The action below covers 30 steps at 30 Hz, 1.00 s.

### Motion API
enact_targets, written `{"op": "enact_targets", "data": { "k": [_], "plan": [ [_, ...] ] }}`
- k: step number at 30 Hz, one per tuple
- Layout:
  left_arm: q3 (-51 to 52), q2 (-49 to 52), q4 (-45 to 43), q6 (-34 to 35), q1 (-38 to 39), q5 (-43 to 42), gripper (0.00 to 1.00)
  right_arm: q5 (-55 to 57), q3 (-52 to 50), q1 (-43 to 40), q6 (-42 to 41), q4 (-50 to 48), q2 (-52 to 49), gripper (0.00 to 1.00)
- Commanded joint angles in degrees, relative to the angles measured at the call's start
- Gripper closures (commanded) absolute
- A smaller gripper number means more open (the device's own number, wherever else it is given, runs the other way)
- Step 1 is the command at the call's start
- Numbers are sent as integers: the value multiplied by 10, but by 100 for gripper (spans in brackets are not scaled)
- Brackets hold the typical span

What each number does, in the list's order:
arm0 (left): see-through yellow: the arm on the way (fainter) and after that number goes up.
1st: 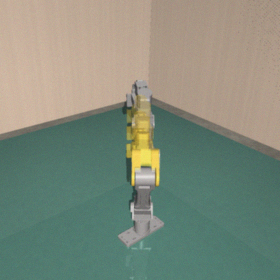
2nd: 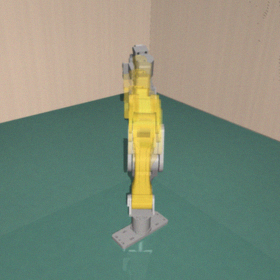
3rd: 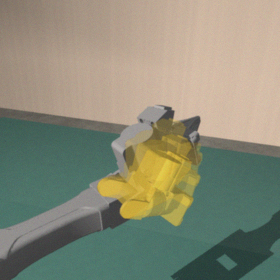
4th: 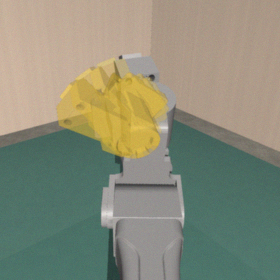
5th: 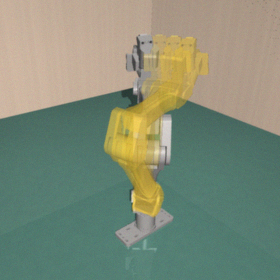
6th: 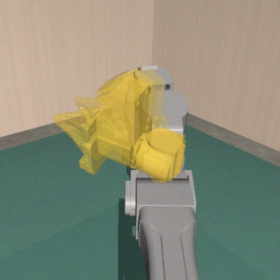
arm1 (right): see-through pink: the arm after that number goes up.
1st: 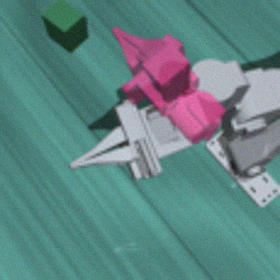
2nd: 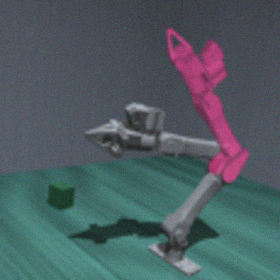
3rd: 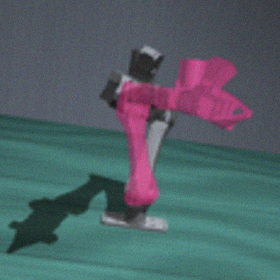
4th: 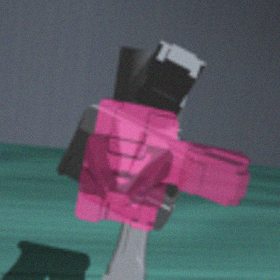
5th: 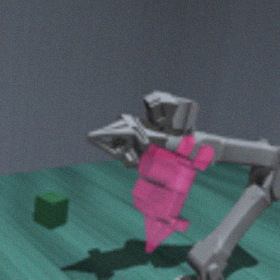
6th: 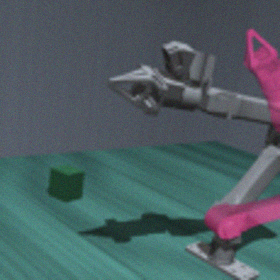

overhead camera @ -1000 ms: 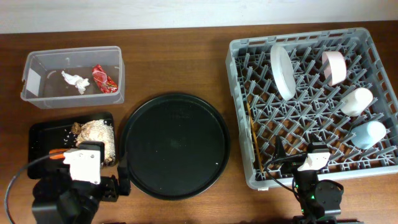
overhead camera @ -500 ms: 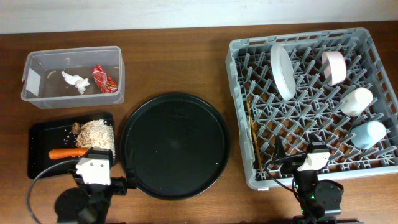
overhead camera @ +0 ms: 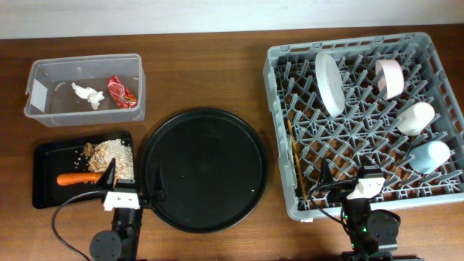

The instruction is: Sort waste into correct bins and load items into the dishwasher rack

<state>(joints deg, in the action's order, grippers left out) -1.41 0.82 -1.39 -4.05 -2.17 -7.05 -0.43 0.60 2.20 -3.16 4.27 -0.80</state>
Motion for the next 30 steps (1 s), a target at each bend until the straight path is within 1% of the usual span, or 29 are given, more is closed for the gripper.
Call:
{"op": "enact_targets", "data": {
  "k": [1,2,30],
  "plan": [
    [9,-5,38,-23,2,-6,1,1,-3,4,-1,3,5,1],
    [9,-5,56,-22,2,-7,1,1,-3,4,-1,3,5,1],
    [9,-5,53,-23,2,-7,1,1,-3,4,-1,3,5,1]
  ]
}}
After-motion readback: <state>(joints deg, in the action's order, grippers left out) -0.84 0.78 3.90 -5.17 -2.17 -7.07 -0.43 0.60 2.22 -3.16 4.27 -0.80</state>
